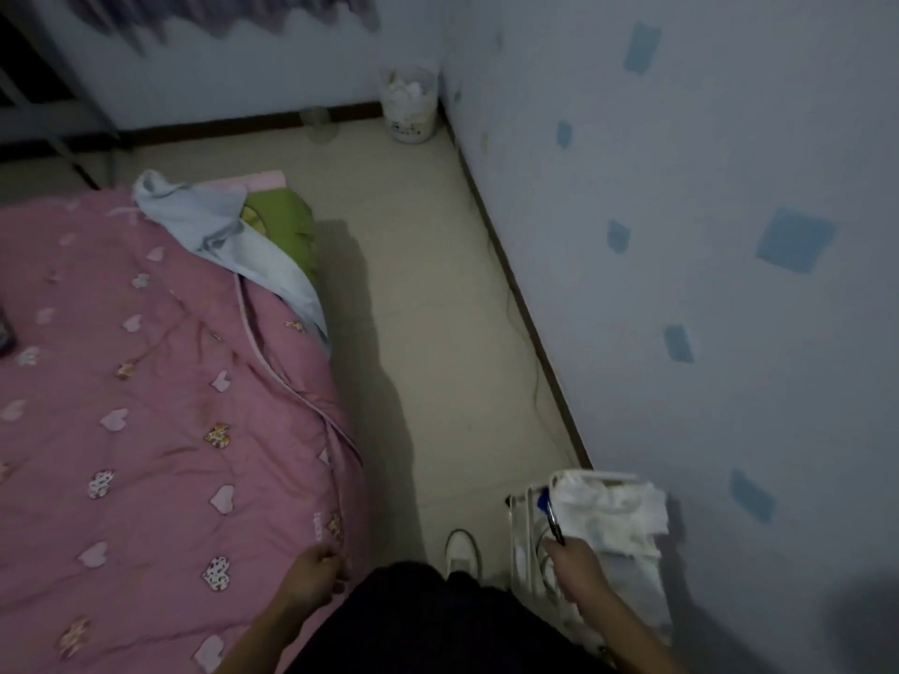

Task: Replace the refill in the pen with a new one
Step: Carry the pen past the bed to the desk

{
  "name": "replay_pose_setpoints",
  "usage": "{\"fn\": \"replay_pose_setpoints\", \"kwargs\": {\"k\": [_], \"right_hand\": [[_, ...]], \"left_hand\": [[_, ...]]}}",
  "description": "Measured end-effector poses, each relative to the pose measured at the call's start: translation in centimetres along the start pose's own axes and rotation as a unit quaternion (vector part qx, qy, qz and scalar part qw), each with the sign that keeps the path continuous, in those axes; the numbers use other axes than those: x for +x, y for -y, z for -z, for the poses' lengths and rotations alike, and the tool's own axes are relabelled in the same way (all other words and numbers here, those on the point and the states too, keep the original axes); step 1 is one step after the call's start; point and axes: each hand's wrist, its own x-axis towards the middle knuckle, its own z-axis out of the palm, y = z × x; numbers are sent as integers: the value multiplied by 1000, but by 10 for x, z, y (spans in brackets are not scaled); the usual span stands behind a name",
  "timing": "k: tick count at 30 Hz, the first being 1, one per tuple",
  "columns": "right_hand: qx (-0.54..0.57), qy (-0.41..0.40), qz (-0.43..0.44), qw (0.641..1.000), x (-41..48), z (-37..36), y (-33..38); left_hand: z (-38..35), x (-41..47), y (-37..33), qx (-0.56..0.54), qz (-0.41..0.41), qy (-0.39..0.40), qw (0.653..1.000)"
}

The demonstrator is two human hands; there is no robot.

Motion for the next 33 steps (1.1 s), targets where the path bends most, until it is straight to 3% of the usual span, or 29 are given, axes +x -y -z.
{"fn": "replay_pose_setpoints", "kwargs": {"k": [6, 12, 19, 25, 33], "right_hand": [[8, 30, 51, 998, 63, 29, 122], [-13, 54, 61, 997, 134, 49, 209], [-9, 37, -5, 999, 203, 84, 290], [-5, 14, -12, 1000, 257, 121, 359], [-9, -3, -20, 1000, 332, 146, 480]], "left_hand": [[11, 36, -48, -94, 34, -56, 993], [19, 97, -126, -120, 49, -73, 989], [53, 188, -269, -110, 28, -59, 992], [90, 272, -414, -65, -42, -44, 996], [112, 356, -547, -65, -57, -41, 995]]}}
